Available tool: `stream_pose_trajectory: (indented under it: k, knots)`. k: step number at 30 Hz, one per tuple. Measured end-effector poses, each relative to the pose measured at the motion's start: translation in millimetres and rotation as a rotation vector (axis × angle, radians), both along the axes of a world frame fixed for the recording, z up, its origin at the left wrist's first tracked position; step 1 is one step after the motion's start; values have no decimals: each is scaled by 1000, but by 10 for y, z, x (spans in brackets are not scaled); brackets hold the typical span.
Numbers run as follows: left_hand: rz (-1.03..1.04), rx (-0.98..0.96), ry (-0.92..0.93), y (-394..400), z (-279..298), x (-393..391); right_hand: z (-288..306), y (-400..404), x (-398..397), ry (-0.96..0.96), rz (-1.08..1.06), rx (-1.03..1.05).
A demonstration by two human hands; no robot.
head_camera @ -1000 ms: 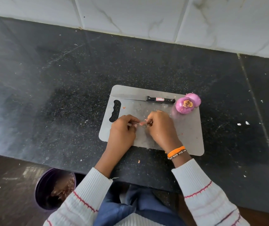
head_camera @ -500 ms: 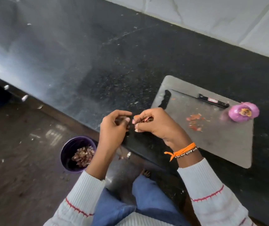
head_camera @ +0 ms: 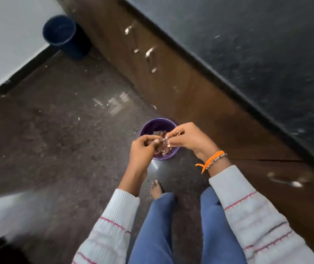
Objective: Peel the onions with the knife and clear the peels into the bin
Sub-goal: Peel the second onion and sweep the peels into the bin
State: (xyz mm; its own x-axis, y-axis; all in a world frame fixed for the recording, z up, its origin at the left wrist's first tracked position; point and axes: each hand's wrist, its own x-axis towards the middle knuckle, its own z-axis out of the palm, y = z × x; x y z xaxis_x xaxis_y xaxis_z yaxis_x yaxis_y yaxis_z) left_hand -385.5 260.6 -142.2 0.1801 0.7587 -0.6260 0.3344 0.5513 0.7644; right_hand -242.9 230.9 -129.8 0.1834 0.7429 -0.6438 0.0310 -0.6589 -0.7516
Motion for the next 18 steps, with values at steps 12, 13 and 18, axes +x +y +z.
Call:
stream_pose_trajectory:
  k: [12,13,18]
  knots:
    - [153,-354,5,675,-2640,-335,-3242,907,-400,-275,26,-291]
    - [139,-361,5,688,-2833,-320,-3456,938,-419,-309,37,-281]
    - [73,-353,68,680,-3590,-300,-4185,957,-475,-411,124,-246]
